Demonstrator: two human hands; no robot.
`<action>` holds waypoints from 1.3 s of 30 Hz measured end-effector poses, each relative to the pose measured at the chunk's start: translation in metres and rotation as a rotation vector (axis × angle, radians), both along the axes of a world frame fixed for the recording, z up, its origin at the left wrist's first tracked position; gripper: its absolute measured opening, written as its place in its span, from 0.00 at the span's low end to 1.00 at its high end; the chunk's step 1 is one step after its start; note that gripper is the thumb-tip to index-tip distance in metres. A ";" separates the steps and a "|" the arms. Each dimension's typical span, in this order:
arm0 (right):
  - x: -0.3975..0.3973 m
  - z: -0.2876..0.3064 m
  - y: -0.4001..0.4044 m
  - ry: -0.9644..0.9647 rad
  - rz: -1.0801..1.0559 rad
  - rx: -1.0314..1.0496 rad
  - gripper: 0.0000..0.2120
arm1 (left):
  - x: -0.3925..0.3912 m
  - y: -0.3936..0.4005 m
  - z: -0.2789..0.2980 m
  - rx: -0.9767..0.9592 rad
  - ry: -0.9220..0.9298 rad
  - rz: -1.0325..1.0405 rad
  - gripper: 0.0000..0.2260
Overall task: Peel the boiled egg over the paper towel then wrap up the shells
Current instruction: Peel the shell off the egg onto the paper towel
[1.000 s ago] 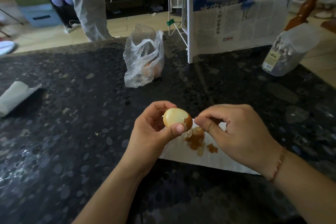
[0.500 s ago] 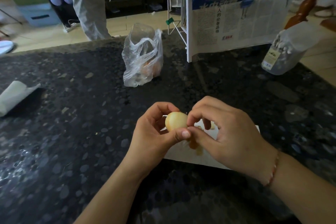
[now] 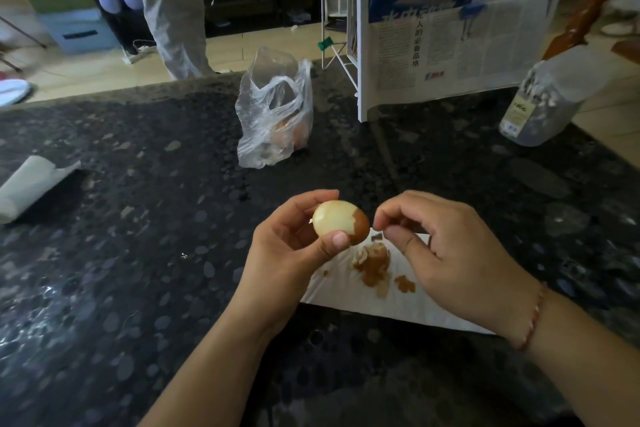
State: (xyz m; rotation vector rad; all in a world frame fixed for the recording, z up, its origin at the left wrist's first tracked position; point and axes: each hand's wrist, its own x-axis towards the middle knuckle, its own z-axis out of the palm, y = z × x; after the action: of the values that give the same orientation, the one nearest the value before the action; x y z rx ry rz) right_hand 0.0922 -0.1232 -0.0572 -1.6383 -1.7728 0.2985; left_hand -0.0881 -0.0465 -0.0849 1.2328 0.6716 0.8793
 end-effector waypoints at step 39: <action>-0.013 -0.001 -0.002 0.142 -0.029 -0.005 0.22 | 0.004 -0.006 -0.002 0.272 0.166 0.067 0.23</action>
State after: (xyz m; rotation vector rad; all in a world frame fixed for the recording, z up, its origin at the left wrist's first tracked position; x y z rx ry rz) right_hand 0.0796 -0.1256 -0.0583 -1.6040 -1.6422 0.3967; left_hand -0.0840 -0.0529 -0.0872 1.5465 0.7461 0.9528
